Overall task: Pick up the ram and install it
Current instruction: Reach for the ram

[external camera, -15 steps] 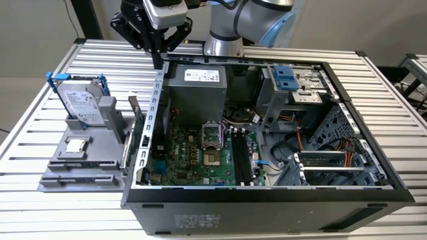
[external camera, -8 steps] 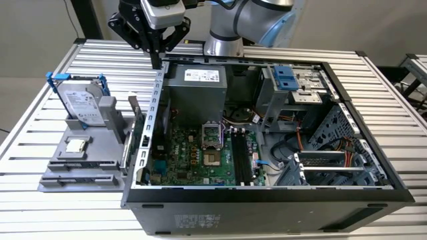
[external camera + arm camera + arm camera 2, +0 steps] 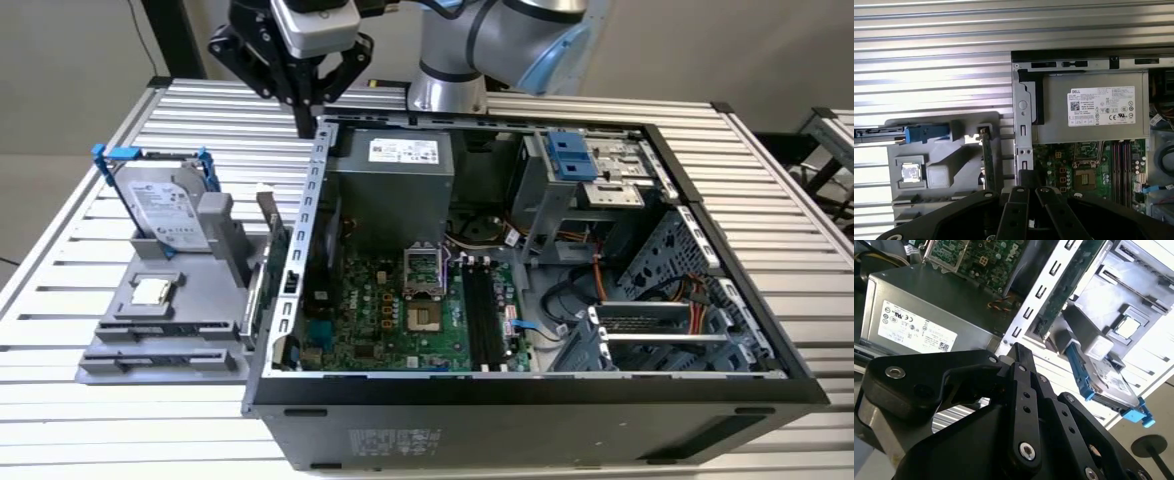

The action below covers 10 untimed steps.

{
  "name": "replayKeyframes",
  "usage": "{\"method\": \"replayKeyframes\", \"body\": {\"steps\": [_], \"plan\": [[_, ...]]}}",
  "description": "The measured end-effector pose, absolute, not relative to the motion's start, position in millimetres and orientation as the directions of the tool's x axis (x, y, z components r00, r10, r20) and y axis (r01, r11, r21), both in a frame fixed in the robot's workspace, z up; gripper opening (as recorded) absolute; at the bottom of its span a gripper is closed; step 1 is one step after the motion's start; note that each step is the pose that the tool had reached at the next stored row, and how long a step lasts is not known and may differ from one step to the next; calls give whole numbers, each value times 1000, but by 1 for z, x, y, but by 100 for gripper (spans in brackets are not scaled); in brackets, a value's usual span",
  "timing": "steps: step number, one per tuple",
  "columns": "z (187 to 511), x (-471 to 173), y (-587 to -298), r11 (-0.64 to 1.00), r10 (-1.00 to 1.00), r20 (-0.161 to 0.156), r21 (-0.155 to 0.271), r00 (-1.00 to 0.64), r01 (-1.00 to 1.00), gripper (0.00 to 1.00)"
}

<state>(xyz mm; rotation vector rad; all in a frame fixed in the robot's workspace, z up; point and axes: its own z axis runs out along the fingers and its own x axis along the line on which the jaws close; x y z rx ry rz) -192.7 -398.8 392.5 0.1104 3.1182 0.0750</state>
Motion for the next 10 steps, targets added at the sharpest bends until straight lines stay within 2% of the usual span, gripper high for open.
{"method": "replayKeyframes", "body": {"steps": [10], "plan": [[392,-201,-399,996,71,-19,49,-997,70,0]]}}
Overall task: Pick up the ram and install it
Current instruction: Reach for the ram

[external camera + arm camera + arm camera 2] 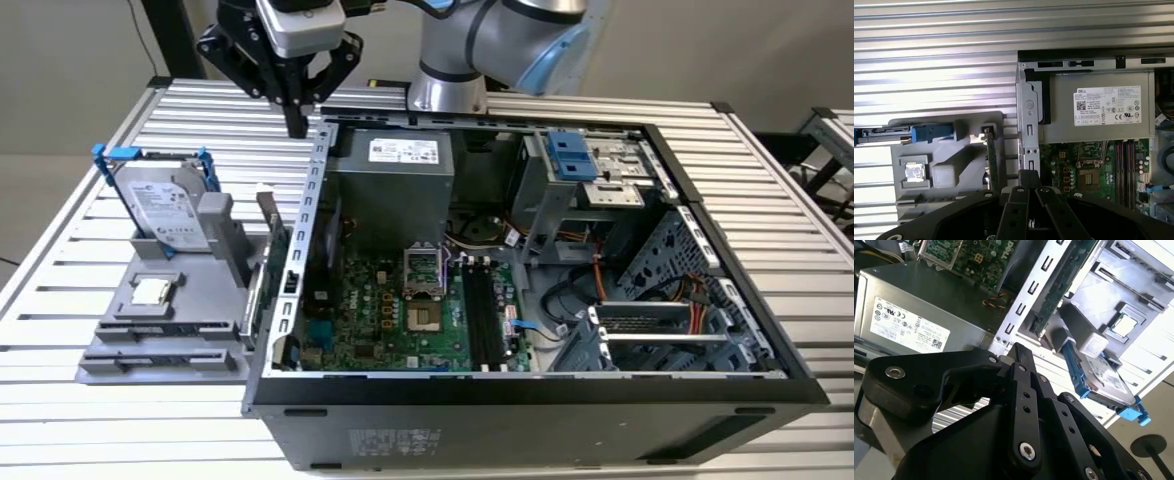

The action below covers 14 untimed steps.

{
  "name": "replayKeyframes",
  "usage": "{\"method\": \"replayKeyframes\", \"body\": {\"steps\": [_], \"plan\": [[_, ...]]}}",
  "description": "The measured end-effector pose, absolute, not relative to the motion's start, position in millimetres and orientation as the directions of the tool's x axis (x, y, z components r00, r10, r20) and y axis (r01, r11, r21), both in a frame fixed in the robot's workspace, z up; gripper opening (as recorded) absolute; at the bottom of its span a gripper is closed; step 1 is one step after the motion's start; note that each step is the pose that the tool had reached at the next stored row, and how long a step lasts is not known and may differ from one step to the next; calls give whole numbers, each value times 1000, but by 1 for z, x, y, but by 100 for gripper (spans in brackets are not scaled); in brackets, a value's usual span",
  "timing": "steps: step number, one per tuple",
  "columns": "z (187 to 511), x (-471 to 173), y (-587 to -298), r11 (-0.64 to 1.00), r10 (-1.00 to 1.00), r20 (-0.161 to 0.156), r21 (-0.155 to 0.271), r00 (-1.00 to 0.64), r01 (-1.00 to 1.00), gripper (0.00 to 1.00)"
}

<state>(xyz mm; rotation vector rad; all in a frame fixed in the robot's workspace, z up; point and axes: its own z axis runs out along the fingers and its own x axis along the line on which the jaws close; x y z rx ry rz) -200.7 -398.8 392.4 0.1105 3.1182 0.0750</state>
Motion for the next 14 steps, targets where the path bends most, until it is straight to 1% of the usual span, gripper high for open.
{"method": "replayKeyframes", "body": {"steps": [14], "plan": [[392,-222,-399,996,71,-19,49,-997,70,0]]}}
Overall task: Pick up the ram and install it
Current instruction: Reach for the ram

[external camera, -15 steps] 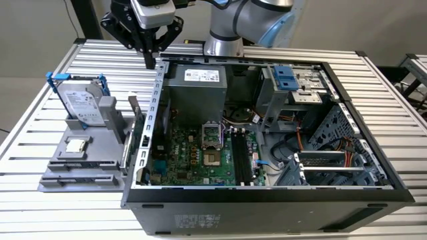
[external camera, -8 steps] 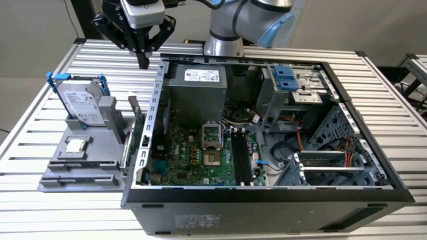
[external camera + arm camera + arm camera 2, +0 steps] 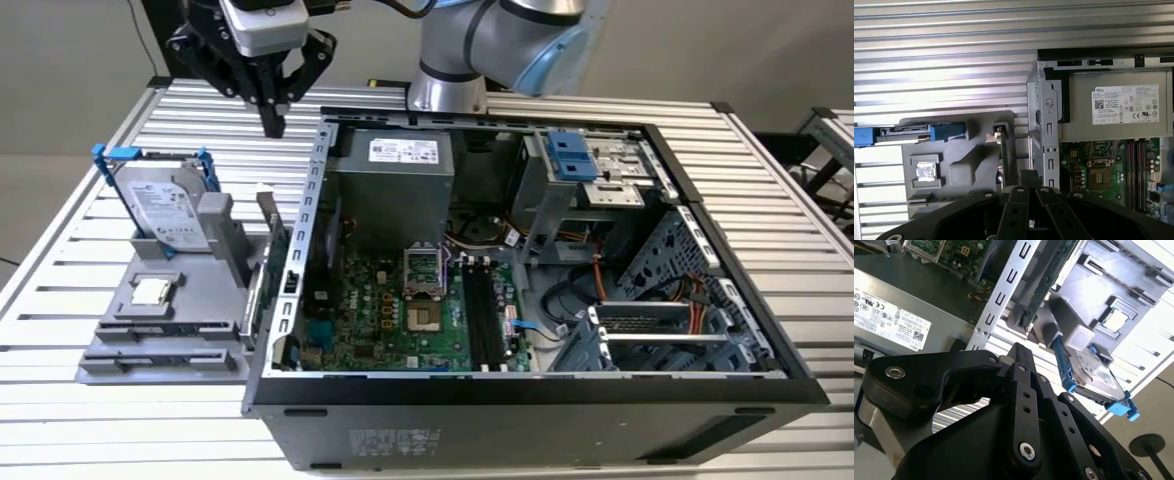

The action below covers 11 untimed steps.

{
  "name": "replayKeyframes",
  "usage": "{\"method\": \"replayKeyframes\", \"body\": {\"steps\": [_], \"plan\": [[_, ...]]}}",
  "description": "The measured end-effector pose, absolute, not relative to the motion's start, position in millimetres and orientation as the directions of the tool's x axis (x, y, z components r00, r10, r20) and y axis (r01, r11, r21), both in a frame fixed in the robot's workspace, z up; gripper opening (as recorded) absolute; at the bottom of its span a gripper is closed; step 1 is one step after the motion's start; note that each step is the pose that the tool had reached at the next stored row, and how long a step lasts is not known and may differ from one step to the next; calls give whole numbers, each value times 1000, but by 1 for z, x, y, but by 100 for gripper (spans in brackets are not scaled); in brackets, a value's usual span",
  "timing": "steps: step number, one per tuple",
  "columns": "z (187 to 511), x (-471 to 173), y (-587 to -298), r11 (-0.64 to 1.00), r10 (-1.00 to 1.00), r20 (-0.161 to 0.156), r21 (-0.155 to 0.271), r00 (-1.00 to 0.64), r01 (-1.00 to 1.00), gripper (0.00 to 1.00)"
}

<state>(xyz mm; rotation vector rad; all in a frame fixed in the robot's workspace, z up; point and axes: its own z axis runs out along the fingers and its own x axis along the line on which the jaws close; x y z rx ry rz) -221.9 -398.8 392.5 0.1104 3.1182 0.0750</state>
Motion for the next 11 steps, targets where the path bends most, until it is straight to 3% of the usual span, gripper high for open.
{"method": "replayKeyframes", "body": {"steps": [11], "plan": [[393,-238,-399,996,71,-19,49,-997,70,0]]}}
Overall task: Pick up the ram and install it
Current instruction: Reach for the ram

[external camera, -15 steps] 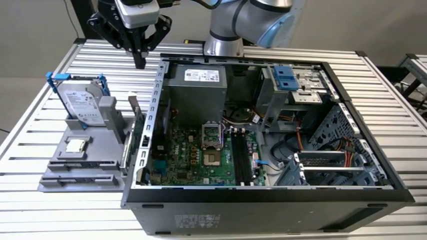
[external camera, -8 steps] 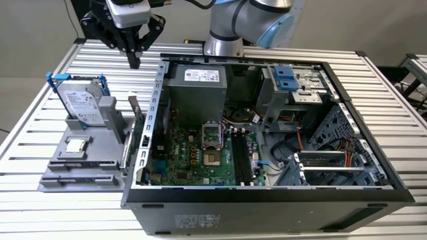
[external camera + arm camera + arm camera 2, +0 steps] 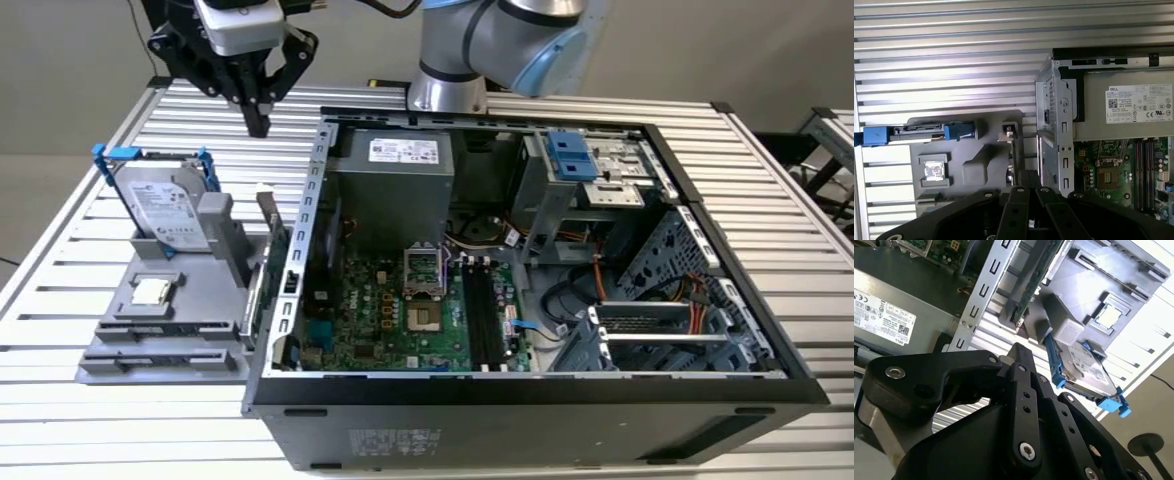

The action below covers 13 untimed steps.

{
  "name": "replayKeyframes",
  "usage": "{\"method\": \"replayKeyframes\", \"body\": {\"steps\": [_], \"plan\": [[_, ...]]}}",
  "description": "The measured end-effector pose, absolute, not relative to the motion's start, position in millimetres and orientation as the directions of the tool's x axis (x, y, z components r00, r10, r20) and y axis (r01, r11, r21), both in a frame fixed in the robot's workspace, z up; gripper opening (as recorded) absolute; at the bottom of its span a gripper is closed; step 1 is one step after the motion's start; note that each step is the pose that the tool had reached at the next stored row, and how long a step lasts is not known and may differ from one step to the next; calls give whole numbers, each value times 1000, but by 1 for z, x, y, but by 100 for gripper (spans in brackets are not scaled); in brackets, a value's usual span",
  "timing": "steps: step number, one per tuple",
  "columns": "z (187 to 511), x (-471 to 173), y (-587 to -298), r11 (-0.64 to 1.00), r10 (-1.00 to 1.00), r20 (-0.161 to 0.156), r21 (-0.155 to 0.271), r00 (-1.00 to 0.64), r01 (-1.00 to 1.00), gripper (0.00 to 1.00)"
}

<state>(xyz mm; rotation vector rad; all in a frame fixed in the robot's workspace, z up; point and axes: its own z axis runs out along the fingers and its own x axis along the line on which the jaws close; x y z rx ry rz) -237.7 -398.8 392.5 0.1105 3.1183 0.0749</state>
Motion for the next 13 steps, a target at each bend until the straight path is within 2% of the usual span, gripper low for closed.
{"method": "replayKeyframes", "body": {"steps": [13], "plan": [[392,-258,-399,996,71,-19,49,-997,70,0]]}}
